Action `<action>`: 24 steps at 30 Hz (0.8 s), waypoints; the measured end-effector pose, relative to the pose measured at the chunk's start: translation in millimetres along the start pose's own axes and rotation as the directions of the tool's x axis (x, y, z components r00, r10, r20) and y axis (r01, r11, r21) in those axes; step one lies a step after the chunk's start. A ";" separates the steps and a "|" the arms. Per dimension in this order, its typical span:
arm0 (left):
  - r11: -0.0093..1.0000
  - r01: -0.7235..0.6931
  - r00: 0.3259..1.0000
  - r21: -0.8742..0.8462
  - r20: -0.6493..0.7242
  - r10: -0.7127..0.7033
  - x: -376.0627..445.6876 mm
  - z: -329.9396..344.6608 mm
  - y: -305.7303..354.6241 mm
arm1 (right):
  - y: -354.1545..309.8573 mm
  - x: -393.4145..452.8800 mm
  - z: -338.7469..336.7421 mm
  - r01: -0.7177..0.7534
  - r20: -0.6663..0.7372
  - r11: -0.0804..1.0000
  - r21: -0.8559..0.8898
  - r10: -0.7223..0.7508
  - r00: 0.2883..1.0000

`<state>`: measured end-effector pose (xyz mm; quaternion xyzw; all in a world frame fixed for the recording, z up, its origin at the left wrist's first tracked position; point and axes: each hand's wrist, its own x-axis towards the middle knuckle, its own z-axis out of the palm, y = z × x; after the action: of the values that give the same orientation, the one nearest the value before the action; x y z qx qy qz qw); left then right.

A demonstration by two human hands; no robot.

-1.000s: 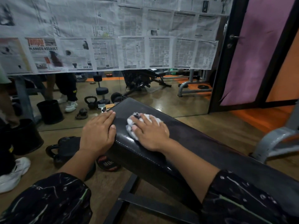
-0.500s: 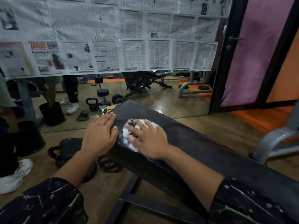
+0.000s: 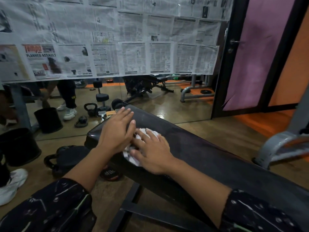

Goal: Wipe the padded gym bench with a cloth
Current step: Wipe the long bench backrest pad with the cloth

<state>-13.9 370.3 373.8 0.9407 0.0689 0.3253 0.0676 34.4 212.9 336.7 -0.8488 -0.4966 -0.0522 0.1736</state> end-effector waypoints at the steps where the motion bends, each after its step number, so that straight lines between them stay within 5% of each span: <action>1: 1.000 0.000 1.000 -0.021 0.007 0.000 0.3 4.5 2.6 | 9.1 -11.1 -0.2 0.070 -0.005 0.997 -0.015 -0.070 0.998; 4: 0.999 -0.046 0.998 -0.010 0.035 0.047 -8.6 14.2 5.8 | 46.3 -33.2 -3.5 0.059 0.005 0.997 0.056 -0.059 0.998; 10: 0.989 -0.112 0.989 0.099 0.111 0.100 -17.2 16.2 6.1 | 54.0 -0.3 -1.3 -0.358 0.038 0.933 0.023 0.357 0.933; 18: 0.976 -0.147 0.983 0.160 0.132 0.126 -23.6 17.4 6.3 | 46.4 -63.3 -1.3 -0.042 -0.008 0.999 0.009 0.043 0.999; 24: 0.978 -0.136 0.986 0.159 0.113 0.119 -23.8 17.0 8.3 | 63.8 -22.7 -1.6 -0.349 0.022 0.937 0.026 0.348 0.937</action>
<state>-21.2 356.6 347.6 0.9611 0.0317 0.2730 -0.0286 78.1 165.1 316.8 -0.9212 -0.3405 -0.0063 0.1884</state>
